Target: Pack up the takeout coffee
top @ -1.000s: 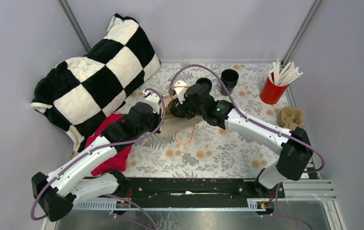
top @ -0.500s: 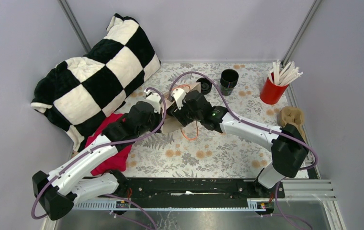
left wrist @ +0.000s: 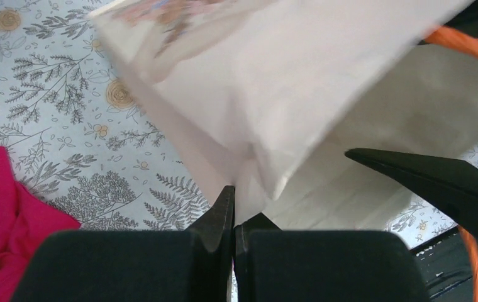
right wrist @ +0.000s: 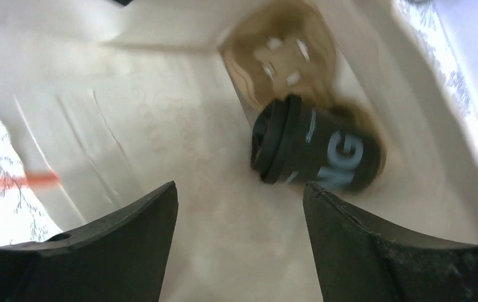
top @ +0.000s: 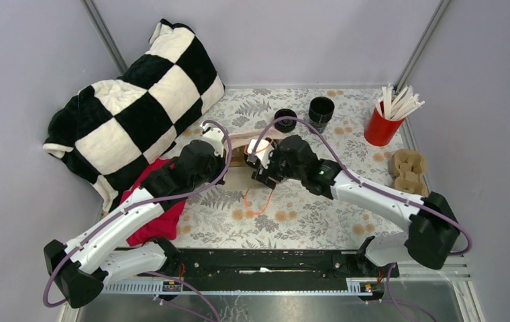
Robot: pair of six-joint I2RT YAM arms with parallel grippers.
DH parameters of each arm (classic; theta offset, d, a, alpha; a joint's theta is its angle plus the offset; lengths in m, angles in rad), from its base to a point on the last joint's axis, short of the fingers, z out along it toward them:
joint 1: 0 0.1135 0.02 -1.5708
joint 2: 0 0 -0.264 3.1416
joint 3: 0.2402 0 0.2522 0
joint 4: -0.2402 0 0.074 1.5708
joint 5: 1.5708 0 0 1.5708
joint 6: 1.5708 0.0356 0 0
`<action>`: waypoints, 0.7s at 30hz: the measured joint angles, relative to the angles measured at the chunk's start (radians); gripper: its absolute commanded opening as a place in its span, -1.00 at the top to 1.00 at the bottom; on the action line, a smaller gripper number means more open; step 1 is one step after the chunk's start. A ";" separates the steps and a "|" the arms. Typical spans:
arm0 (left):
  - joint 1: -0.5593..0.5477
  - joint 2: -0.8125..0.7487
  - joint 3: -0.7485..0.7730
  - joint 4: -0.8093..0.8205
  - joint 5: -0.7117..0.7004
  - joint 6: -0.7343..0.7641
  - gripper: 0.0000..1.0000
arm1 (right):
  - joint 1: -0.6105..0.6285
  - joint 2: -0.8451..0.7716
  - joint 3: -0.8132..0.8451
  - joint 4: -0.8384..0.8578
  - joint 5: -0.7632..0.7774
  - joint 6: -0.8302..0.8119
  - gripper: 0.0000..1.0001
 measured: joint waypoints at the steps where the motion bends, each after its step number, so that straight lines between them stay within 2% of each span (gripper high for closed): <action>1: 0.000 0.000 0.002 0.000 0.000 0.000 1.00 | -0.002 -0.019 -0.006 -0.014 -0.017 -0.031 -0.52; 5: 0.000 0.004 0.032 -0.008 0.000 0.002 1.00 | -0.005 -0.045 0.006 -0.093 -0.095 -0.193 -0.20; 7: 0.000 0.008 0.050 -0.012 0.001 0.005 1.00 | -0.005 -0.029 0.033 -0.148 -0.108 -0.269 -0.16; 9: 0.000 0.011 0.063 -0.021 0.002 0.006 1.00 | -0.005 -0.013 0.055 -0.172 -0.102 -0.308 -0.31; 11: 0.000 0.015 0.076 -0.026 0.003 0.008 1.00 | -0.005 0.005 0.080 -0.190 -0.097 -0.329 -0.65; 12: 0.000 0.019 0.085 -0.031 0.006 0.009 1.00 | -0.005 0.018 0.101 -0.210 -0.095 -0.336 -0.91; 13: 0.000 0.023 0.093 -0.034 0.011 0.010 1.00 | -0.005 0.032 0.120 -0.224 -0.094 -0.332 -0.98; 17: 0.001 0.028 0.105 -0.037 0.024 0.015 1.00 | -0.005 0.102 0.206 -0.262 -0.071 -0.264 -0.99; 21: 0.001 0.029 0.105 -0.046 0.030 0.015 1.00 | -0.005 0.111 0.219 -0.264 -0.067 -0.114 -0.99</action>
